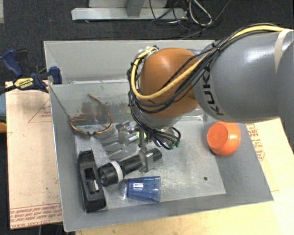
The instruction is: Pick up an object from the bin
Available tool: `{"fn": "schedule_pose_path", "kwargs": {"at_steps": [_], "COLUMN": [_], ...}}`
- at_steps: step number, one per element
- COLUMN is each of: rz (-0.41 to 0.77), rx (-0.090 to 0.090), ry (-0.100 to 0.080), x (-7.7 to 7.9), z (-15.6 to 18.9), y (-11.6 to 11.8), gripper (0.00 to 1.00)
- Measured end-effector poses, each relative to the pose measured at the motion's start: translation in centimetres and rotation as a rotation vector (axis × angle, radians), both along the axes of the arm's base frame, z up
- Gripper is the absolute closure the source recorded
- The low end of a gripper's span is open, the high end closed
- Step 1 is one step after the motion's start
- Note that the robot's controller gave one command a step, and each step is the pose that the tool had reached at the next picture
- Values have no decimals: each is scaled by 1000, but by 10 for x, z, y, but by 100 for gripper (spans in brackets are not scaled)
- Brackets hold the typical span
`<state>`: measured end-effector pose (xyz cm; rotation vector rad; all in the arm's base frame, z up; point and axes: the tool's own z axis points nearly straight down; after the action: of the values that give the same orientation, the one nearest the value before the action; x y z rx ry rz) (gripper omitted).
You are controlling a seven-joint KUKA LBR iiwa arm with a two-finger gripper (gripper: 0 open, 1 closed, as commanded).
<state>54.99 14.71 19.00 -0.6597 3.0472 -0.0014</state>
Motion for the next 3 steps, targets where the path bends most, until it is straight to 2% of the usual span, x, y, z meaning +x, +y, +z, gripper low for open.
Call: {"fn": "schedule_pose_path", "kwargs": {"at_steps": [1,2,3], "rz": [8,24,-67], "rx": [2,-2,16], "ry": [1,4,-8], "x": [7,-9,-37], "z": [-40,-57,-109], "y": [-28,-26,-25], "gripper": [0,0,0]}}
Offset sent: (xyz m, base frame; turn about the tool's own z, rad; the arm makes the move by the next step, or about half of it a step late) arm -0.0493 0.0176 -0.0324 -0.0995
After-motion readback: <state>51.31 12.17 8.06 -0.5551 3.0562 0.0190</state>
